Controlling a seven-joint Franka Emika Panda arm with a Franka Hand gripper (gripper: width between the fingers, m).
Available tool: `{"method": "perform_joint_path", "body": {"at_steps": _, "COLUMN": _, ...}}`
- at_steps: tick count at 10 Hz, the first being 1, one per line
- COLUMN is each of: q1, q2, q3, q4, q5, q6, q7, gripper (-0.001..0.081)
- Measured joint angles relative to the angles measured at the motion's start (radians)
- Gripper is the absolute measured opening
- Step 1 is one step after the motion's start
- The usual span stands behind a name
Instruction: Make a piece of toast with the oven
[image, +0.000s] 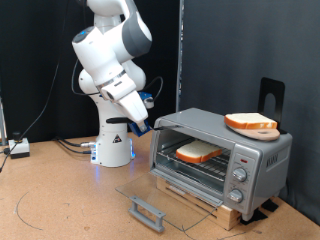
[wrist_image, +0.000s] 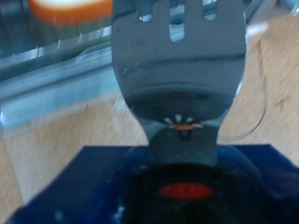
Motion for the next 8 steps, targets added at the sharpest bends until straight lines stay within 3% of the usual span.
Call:
{"method": "perform_joint_path", "body": {"at_steps": 3, "q1": 0.003, "q2": -0.065, "q3": 0.038, "q4": 0.02, "q5": 0.007, "q6": -0.045, "q7": 0.076, "gripper": 0.0405}}
{"method": "perform_joint_path", "body": {"at_steps": 5, "q1": 0.008, "q2": -0.059, "q3": 0.031, "q4": 0.021, "q5": 0.028, "q6": -0.073, "q7": 0.073, "gripper": 0.0405}}
{"method": "perform_joint_path", "body": {"at_steps": 8, "q1": 0.073, "q2": -0.053, "q3": 0.043, "q4": 0.047, "q5": 0.09, "q6": -0.197, "q7": 0.064, "gripper": 0.0405}}
